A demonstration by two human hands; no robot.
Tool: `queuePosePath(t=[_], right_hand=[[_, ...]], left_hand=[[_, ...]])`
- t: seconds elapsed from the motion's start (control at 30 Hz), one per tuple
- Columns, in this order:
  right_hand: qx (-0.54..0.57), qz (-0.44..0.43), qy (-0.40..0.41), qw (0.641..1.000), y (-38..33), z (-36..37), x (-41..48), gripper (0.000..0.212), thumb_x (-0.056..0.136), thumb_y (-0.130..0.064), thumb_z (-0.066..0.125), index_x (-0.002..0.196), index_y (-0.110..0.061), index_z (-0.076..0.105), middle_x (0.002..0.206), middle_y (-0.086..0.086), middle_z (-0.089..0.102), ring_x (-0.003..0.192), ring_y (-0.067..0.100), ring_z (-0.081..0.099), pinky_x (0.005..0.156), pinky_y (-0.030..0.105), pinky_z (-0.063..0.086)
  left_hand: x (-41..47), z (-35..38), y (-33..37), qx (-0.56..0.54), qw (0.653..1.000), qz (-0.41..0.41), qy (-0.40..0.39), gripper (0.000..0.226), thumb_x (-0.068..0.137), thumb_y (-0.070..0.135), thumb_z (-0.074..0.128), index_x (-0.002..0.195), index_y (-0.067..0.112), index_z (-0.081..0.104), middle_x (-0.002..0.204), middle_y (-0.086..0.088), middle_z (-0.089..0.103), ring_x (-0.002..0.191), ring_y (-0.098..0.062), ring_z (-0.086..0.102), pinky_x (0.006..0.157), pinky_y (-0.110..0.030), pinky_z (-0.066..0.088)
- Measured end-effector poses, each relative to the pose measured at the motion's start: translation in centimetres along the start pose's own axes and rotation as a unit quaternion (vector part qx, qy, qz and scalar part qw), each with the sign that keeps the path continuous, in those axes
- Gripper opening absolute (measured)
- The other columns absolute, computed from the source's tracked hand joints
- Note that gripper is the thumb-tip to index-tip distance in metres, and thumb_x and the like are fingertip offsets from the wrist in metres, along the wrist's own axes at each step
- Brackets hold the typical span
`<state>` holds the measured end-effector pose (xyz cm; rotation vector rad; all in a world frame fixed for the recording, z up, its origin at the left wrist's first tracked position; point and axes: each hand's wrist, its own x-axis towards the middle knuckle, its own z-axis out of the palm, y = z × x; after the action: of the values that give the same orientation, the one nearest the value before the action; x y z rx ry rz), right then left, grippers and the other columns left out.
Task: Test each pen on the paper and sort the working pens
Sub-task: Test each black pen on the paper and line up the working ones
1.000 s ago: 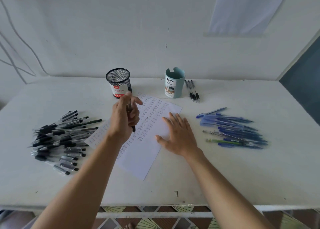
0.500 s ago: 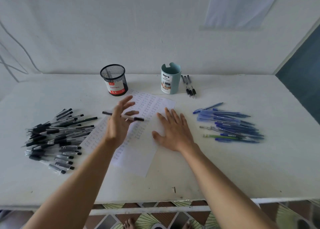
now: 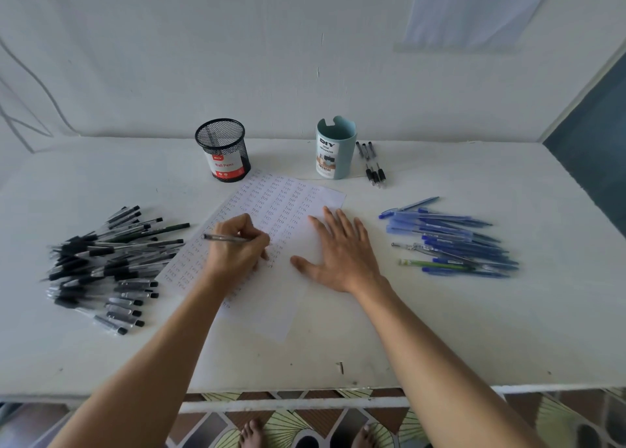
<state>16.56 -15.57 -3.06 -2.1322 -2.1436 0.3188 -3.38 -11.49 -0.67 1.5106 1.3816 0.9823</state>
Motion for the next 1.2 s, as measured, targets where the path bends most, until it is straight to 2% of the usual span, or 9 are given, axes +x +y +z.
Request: queuePosePath(t=[0.1, 0.2, 0.43, 0.6, 0.73, 0.87, 1.2], right_hand=[[0.000, 0.003, -0.001, 1.000, 0.0, 0.0, 0.0, 0.094, 0.084, -0.081, 0.035, 0.158, -0.029, 0.009, 0.167, 0.000, -0.004, 0.153, 0.019, -0.009, 0.123, 0.047, -0.005], [0.002, 0.002, 0.003, 1.000, 0.0, 0.0, 0.0, 0.093, 0.084, -0.080, 0.036, 0.158, -0.030, 0.010, 0.168, 0.000, -0.003, 0.153, 0.019, -0.008, 0.123, 0.047, -0.005], [0.003, -0.001, 0.007, 1.000, 0.1, 0.2, 0.1, 0.093, 0.084, -0.081, 0.035, 0.158, -0.030, 0.010, 0.168, 0.000, -0.003, 0.153, 0.020, -0.007, 0.123, 0.048, -0.004], [0.004, 0.000, 0.006, 1.000, 0.1, 0.2, 0.0, 0.093, 0.084, -0.081, 0.035, 0.158, -0.030, 0.010, 0.167, 0.000, -0.004, 0.153, 0.020, -0.008, 0.123, 0.048, -0.005], [0.002, 0.000, 0.008, 1.000, 0.0, 0.2, 0.0, 0.093, 0.084, -0.081, 0.036, 0.158, -0.030, 0.011, 0.167, 0.000, -0.003, 0.153, 0.020, -0.007, 0.123, 0.048, -0.004], [0.008, 0.004, 0.008, 1.000, 0.0, 0.2, 0.0, 0.093, 0.084, -0.080, 0.036, 0.158, -0.030, 0.011, 0.167, 0.000, -0.003, 0.153, 0.019, -0.008, 0.123, 0.047, -0.005], [0.012, 0.003, 0.009, 1.000, -0.1, 0.1, -0.1, 0.092, 0.085, -0.080, 0.037, 0.158, -0.031, 0.011, 0.168, 0.000, -0.003, 0.153, 0.019, -0.008, 0.123, 0.047, -0.005]], left_hand=[[-0.2, 0.0, -0.1, 0.010, 0.998, -0.032, 0.045, 0.027, 0.071, -0.015, 0.056, 0.059, 0.000, 0.036, 0.049, -0.010, 0.039, 0.037, -0.014, 0.038, 0.039, -0.022, 0.030], [-0.1, -0.1, -0.3, 0.043, 0.999, -0.007, 0.025, 0.033, 0.067, -0.014, 0.055, 0.056, 0.008, 0.032, 0.050, -0.003, 0.031, 0.045, -0.013, 0.031, 0.043, -0.026, 0.026], [0.2, 0.1, -0.5, 0.087, 0.996, 0.018, 0.012, 0.039, 0.066, -0.013, 0.054, 0.054, 0.015, 0.029, 0.052, -0.005, 0.031, 0.050, -0.016, 0.030, 0.049, -0.028, 0.024], [0.3, -0.1, -0.9, 0.127, 0.991, 0.035, -0.006, 0.021, 0.058, 0.009, 0.048, 0.055, 0.017, 0.029, 0.055, -0.004, 0.029, 0.054, -0.017, 0.029, 0.051, -0.030, 0.022], [0.5, 0.0, -1.3, 0.114, 0.993, 0.036, 0.003, 0.033, 0.063, -0.001, 0.051, 0.054, 0.019, 0.027, 0.054, -0.004, 0.030, 0.053, -0.018, 0.032, 0.051, -0.031, 0.024], [0.6, 0.0, -1.5, 0.110, 0.993, 0.029, -0.001, 0.024, 0.059, 0.007, 0.047, 0.055, 0.019, 0.027, 0.055, -0.002, 0.029, 0.054, -0.017, 0.031, 0.051, -0.032, 0.025], [0.6, 0.1, -1.7, 0.132, 0.990, 0.053, -0.011, 0.026, 0.057, 0.007, 0.048, 0.056, 0.019, 0.025, 0.056, -0.004, 0.026, 0.054, -0.016, 0.025, 0.050, -0.030, 0.019]])
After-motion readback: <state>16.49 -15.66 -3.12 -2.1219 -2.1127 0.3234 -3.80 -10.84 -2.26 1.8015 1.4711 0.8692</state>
